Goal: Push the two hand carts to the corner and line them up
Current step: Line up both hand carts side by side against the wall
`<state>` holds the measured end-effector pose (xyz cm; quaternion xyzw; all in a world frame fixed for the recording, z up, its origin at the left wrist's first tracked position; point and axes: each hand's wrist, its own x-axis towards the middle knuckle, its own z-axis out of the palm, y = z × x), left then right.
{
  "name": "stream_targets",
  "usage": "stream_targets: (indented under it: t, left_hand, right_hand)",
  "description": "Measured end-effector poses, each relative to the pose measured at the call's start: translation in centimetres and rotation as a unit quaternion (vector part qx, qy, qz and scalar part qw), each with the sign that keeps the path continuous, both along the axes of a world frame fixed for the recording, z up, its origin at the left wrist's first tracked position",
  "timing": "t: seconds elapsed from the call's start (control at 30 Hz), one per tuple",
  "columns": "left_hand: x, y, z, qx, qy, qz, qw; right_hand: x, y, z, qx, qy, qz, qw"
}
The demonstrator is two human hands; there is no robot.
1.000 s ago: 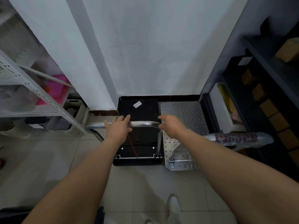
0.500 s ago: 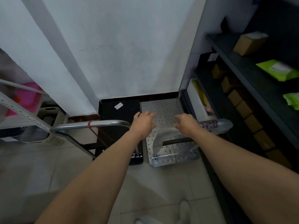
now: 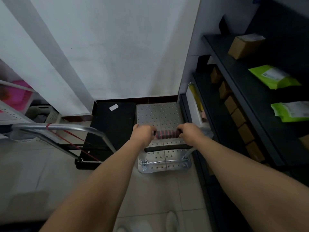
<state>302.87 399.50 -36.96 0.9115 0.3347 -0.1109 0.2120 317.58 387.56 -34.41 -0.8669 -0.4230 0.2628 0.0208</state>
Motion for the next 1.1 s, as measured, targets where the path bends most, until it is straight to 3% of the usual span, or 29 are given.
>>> stream_targets:
  t: [0.33,0.57,0.87,1.1]
  left_hand:
    - [1.2,0.7,-0.3,0.041,0.000,0.057,0.998]
    - [-0.4,3.2,0.2,0.005,-0.010,0.047,0.999]
    - [-11.2,12.4,0.1,0.172,0.198,0.061,0.963]
    - [-15.9,17.1,-0.7,0.191,0.238,0.074,0.949]
  right_hand:
    - [1.0,2.1,-0.1,0.011,-0.030,0.051,0.998]
    - [-1.8,5.5,0.2,0.034,0.062,0.075,0.995]
    - [-4.9,9.2,-0.2,-0.037,-0.005,0.141,0.989]
    - [-5.9,12.0,-0.8,-0.032,-0.051,0.083,0.995]
